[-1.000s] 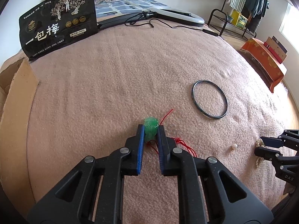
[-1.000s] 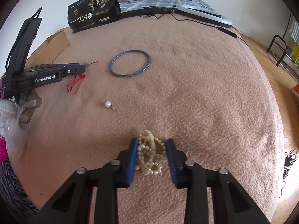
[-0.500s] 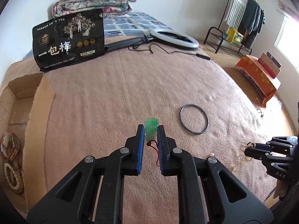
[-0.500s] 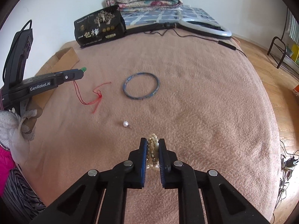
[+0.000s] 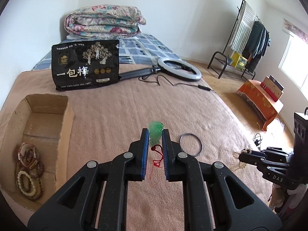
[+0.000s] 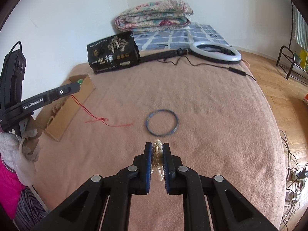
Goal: Organize jewelry
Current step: 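Lift the pendant and pearl necklace and carry both toward the cardboard box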
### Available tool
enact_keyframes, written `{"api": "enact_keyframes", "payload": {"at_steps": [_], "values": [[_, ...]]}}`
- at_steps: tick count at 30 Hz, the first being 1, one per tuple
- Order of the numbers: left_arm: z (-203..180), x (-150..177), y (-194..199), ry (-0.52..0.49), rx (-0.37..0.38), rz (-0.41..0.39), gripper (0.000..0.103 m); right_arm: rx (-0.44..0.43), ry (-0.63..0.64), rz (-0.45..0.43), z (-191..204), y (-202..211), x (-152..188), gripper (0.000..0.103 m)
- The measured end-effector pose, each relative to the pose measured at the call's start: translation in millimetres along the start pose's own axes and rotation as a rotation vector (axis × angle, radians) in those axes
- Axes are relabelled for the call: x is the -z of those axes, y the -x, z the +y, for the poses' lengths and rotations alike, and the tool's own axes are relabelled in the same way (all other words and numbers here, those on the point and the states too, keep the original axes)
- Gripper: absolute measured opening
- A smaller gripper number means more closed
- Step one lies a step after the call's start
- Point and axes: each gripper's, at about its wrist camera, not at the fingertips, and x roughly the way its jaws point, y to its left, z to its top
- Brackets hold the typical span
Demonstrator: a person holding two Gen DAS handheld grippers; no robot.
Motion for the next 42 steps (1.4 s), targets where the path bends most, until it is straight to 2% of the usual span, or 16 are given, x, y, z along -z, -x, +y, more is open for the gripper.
{"api": "enact_keyframes", "payload": {"at_steps": [17,22,26,27,29,30,31,36,42], "values": [[42.3,-16.2,61.6,0.047,-0.030,-0.123,0.012,-0.108,0.033,-0.107,66.8,-0.1,-59.2,0.001],[59.7,-13.7,68.1,0.064,-0.048,-0.128,0.012,-0.121,0.071,-0.098,86.4,-11.6,-63.2,0.000],[69.7,-12.9,74.6,0.071,-0.055,-0.131,0.012,-0.135,0.092,-0.025,79.1,-28.0,-51.1,0.000],[71.1,-12.9,76.6,0.070,-0.057,-0.135,0.012,-0.146,0.096,0.002,75.2,-31.3,-46.6,0.001],[72.4,-12.8,80.3,0.069,-0.064,-0.143,0.012,-0.121,0.091,0.052,64.0,-41.7,-34.7,0.028],[73.2,-13.3,81.5,0.073,-0.062,-0.147,0.012,-0.111,0.094,0.084,58.0,-48.2,-28.8,0.051],[73.9,-13.9,82.2,0.079,-0.058,-0.150,0.012,-0.105,0.096,0.107,53.3,-53.6,-24.4,0.059],[71.0,-15.8,80.9,0.077,-0.053,-0.151,0.012,-0.069,0.096,0.214,32.4,-79.3,-6.8,0.059],[66.6,-16.6,76.8,0.068,-0.056,-0.142,0.012,-0.054,0.126,0.265,31.2,-108.0,-2.7,0.059]]}}
